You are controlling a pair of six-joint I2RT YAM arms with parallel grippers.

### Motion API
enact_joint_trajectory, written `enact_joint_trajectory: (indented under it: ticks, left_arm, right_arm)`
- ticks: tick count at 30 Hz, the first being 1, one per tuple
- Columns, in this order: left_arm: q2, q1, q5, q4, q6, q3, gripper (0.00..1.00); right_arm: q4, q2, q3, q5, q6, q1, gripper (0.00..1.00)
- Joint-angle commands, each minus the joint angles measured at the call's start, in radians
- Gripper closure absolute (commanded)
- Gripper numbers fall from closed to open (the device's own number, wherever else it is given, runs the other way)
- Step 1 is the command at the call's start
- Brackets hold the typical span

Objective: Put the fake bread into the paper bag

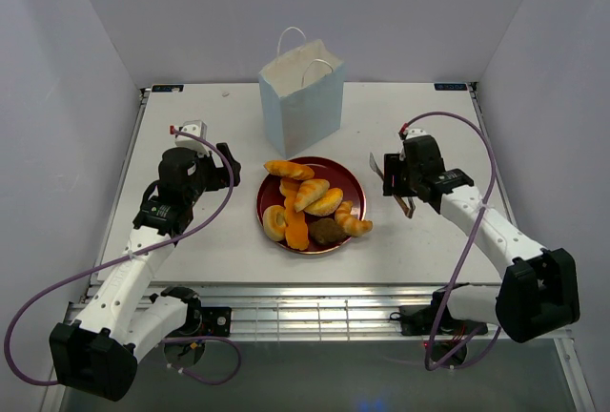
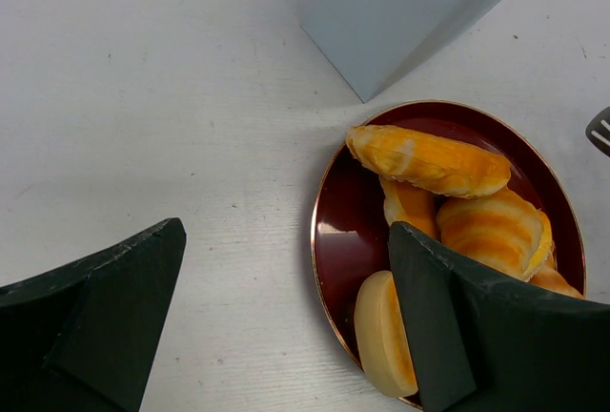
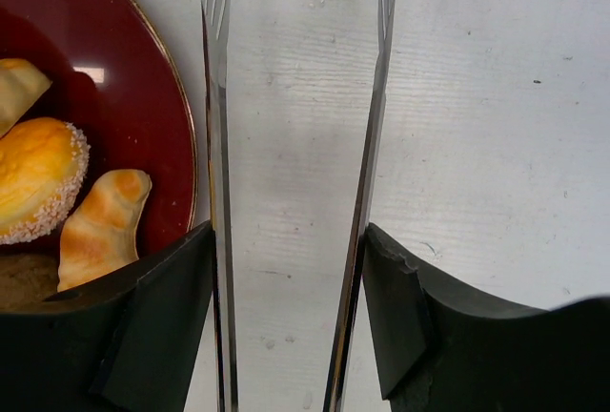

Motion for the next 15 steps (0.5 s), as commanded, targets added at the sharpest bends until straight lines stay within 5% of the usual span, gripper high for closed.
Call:
enact_joint_trajectory:
  ticks: [1, 15]
  left_arm:
    - [-0.021, -0.001, -0.009, 0.027, 0.006, 0.015, 0.02]
    - [-0.012, -0.001, -0.040, 0.027, 0.011, 0.012, 0.02]
  right_arm:
    - [-0.066, -0.063, 0.053, -0.044, -0.031, 0.004, 0.35]
    - [-0.199, -0.219, 0.079, -0.205, -0.042, 0.040, 0.39]
